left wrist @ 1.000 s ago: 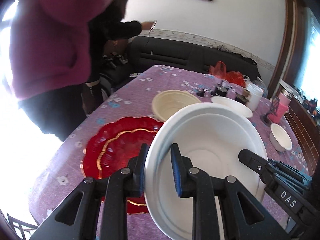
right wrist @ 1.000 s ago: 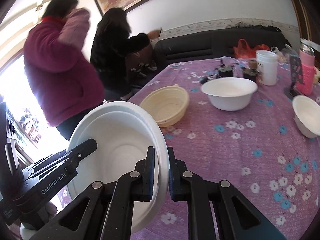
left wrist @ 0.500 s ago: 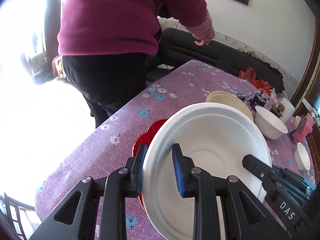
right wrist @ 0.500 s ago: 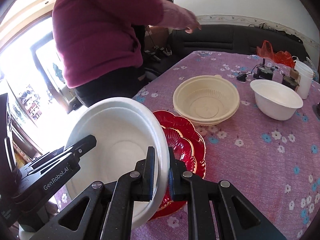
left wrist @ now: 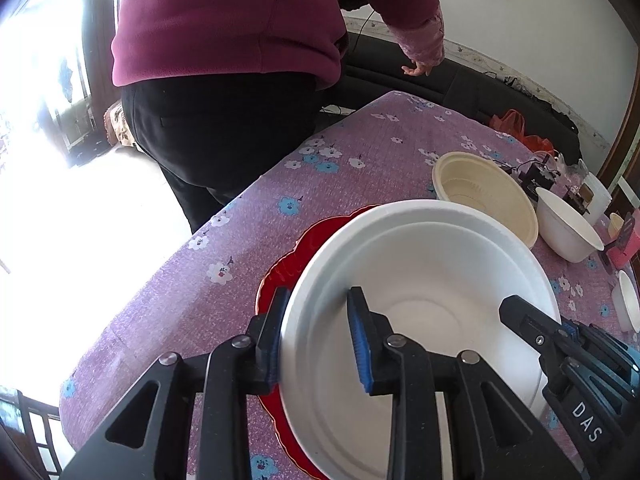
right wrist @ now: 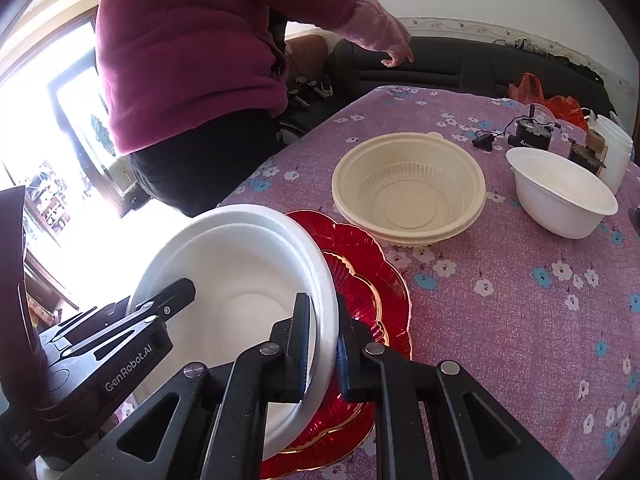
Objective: Organize plates and bowls
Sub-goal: 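Carry the white plate over the red plate stack and lower it on, then open both grippers and withdraw from the white plate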
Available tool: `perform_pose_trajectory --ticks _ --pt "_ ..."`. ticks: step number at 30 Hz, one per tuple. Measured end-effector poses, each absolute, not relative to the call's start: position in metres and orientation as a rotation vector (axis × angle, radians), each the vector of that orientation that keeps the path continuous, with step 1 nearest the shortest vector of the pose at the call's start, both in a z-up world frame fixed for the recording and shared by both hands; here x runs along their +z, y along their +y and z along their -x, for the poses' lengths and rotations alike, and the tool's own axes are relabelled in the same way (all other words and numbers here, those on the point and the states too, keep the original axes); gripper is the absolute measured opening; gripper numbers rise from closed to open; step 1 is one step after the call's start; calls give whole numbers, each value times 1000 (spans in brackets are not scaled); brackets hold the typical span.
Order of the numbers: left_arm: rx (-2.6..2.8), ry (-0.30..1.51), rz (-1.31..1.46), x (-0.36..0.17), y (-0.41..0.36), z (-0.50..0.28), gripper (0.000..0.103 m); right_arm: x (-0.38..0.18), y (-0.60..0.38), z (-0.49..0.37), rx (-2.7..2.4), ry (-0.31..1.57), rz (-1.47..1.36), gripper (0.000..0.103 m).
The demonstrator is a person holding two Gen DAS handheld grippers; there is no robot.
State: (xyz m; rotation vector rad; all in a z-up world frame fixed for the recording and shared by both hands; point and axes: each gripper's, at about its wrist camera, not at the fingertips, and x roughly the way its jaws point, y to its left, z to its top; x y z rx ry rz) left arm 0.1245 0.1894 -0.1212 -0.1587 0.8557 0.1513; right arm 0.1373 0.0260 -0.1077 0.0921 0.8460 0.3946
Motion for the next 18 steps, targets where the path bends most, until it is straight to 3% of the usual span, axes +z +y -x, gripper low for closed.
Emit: perform_pose_trajectory --ticks 3,5,10,12,16,18 --pt "150 870 156 -124 189 -127 37 -109 28 -139 381 846 -74 13" --pt "152 866 160 -122 192 -126 49 -111 28 -141 365 845 -60 13" --pt "150 841 167 -114 193 -120 62 -113 28 -142 321 831 -36 13" --pt "148 829 172 -110 194 -118 64 -112 25 -142 309 826 -48 16" --pt "140 810 185 -102 194 -113 67 -106 18 -137 311 802 -86 32" --pt "144 795 187 -97 194 -109 69 -101 15 -132 307 778 -95 34"
